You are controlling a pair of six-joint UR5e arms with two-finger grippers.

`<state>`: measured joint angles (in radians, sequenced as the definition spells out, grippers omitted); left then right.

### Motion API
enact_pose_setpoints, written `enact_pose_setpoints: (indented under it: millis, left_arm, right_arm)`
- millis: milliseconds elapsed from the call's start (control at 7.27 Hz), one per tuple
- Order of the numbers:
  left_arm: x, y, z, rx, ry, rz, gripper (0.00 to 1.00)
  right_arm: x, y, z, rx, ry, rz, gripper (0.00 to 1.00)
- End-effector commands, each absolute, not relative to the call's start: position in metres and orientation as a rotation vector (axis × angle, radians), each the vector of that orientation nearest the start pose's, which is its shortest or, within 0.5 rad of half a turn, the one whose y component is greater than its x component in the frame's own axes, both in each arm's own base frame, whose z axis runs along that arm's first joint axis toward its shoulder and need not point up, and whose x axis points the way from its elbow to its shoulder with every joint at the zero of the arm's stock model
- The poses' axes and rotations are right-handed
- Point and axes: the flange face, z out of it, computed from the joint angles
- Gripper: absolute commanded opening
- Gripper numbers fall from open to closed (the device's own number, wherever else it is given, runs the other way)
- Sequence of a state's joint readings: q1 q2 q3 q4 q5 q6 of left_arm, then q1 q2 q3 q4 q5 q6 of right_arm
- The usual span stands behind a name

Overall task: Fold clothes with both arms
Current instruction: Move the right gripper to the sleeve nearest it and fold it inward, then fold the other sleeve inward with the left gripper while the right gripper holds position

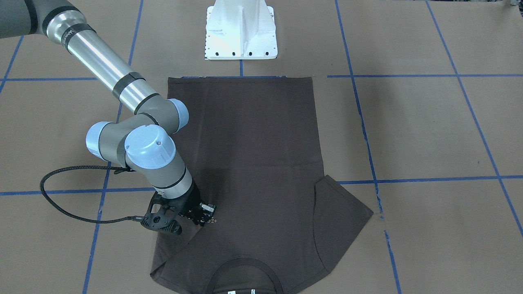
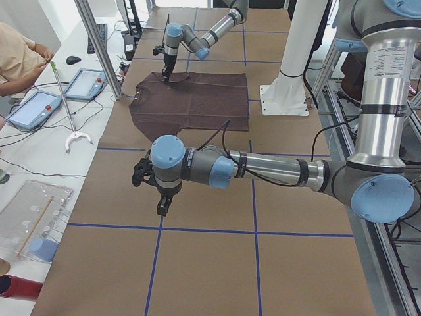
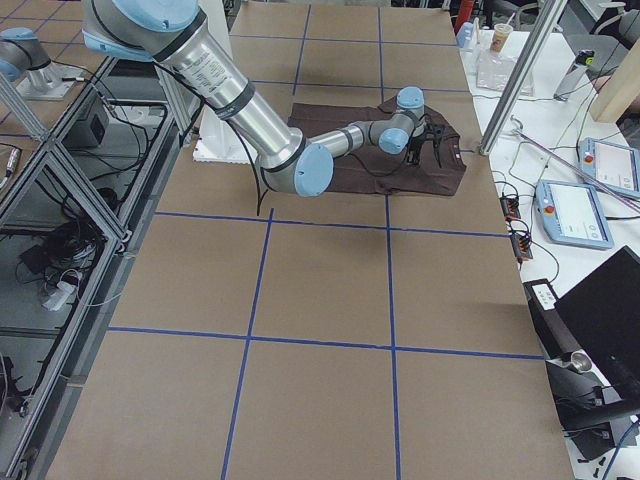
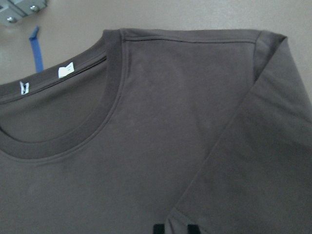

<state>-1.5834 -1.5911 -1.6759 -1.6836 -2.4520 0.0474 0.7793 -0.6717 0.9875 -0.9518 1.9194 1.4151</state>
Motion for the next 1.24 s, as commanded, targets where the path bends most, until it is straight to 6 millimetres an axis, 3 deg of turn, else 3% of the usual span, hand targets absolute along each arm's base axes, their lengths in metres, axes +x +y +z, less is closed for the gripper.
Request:
enact_pose_setpoints:
  millis: [0, 138, 275, 413, 550, 688, 825, 963, 1100]
  left_arm:
    - [-0.041, -0.518, 0.552, 0.343, 0.902, 0.213, 1.0]
    - [0.0, -0.527, 0.532, 0.325, 0.967, 0.162, 1.0]
    - [0.052, -0.543, 0.495, 0.302, 1.023, 0.121, 1.0]
    - [0.125, -0.56, 0.451, 0.21, 1.069, 0.084, 1.0]
    - [0.201, -0.573, 0.418, 0.131, 1.075, 0.039, 0.99]
    - [0.276, -0.597, 0.394, 0.099, 1.034, -0.021, 0.98]
    - [0.313, -0.608, 0.396, 0.118, 0.977, -0.056, 0.96]
    - [0.33, -0.626, 0.405, 0.116, 0.973, -0.058, 0.94]
    - [0.353, -0.656, 0.413, 0.127, 0.96, -0.068, 0.94]
  right_arm:
    - [-0.514, -0.637, 0.26, 0.141, -1.049, 0.378, 1.0]
    - [-0.498, -0.619, 0.26, 0.125, -1.088, 0.368, 1.0]
    - [-0.473, -0.593, 0.276, 0.118, -1.113, 0.358, 1.0]
    - [-0.45, -0.577, 0.291, 0.121, -1.118, 0.36, 1.0]
    - [-0.437, -0.566, 0.311, 0.108, -1.114, 0.358, 1.0]
    - [-0.427, -0.564, 0.315, 0.095, -1.12, 0.359, 1.0]
    - [-0.418, -0.553, 0.319, 0.094, -1.126, 0.353, 1.0]
    - [-0.406, -0.541, 0.331, 0.093, -1.124, 0.357, 1.0]
    - [-0.389, -0.522, 0.347, 0.087, -1.12, 0.337, 1.0]
